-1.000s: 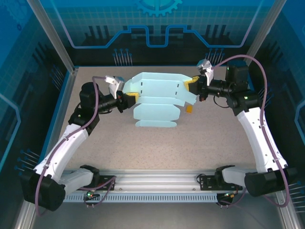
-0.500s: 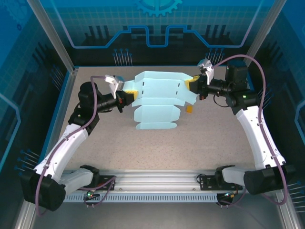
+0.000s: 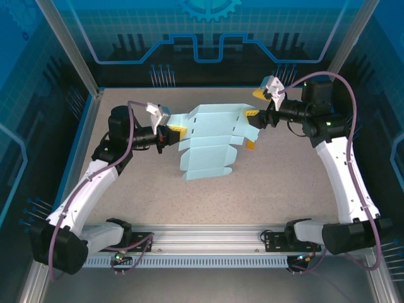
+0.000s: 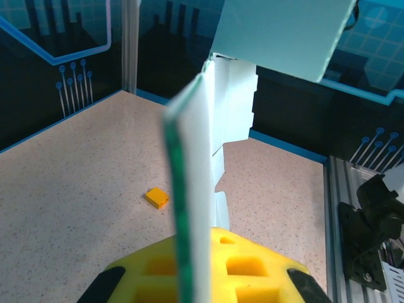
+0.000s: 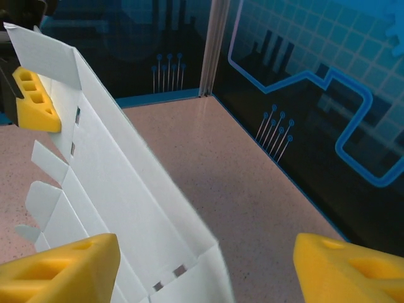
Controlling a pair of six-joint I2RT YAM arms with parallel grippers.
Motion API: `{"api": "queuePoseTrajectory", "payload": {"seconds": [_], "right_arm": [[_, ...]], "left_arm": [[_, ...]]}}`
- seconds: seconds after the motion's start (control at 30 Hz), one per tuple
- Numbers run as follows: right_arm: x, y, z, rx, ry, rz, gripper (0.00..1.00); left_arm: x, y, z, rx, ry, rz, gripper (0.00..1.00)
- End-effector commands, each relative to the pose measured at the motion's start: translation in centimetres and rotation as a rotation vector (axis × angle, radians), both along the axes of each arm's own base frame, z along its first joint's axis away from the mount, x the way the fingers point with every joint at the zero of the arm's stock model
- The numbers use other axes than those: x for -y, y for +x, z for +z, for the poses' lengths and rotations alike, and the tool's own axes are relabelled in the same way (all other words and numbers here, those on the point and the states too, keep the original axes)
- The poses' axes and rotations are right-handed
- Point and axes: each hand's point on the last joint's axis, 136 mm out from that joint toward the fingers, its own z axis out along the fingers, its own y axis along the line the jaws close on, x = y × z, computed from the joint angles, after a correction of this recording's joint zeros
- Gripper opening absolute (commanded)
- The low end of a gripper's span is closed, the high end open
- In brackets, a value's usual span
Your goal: Fold the paper box
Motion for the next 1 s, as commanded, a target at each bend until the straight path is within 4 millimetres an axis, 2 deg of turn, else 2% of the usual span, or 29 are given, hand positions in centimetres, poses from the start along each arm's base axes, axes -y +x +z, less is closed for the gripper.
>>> {"api": "queuePoseTrajectory", "payload": {"seconds": [0.0,0.2,0.27,0.37,0.47,0.67,0.97], "right_arm": [[-1.6,-1.3,-0.6,-0.007,-0.041,0.139,0.75],[-4.5,-2.8,-1.0,-0.021,-0.092,0.294,0.72],[-5.2,-3.0,-1.0,-0.022,-0.114,0.322,0.68],[-5.9,-3.0,-1.2,-0.037,-0.139,0.354,0.55],[-6.0,-2.9,-1.4,-0.059,-0.159,0.369,0.46],[-6.0,-2.7,-2.3,-0.096,-0.184,0.378,0.46],[-6.1,-2.4,-3.0,-0.141,-0.194,0.392,0.34]], "left_arm": [[0.4,-1.1,1.4,0.060,0.003,-0.085,0.00],[0.5,-1.1,1.5,0.048,0.003,-0.101,0.00],[0.5,-1.2,1.5,0.046,0.005,-0.104,0.00],[0.4,-1.3,1.3,0.048,0.020,-0.103,0.00],[0.4,-1.3,1.1,0.047,0.025,-0.101,0.00],[0.4,-1.4,1.3,0.050,0.025,-0.101,0.00],[0.3,-1.5,1.3,0.054,0.026,-0.099,0.00]]}}
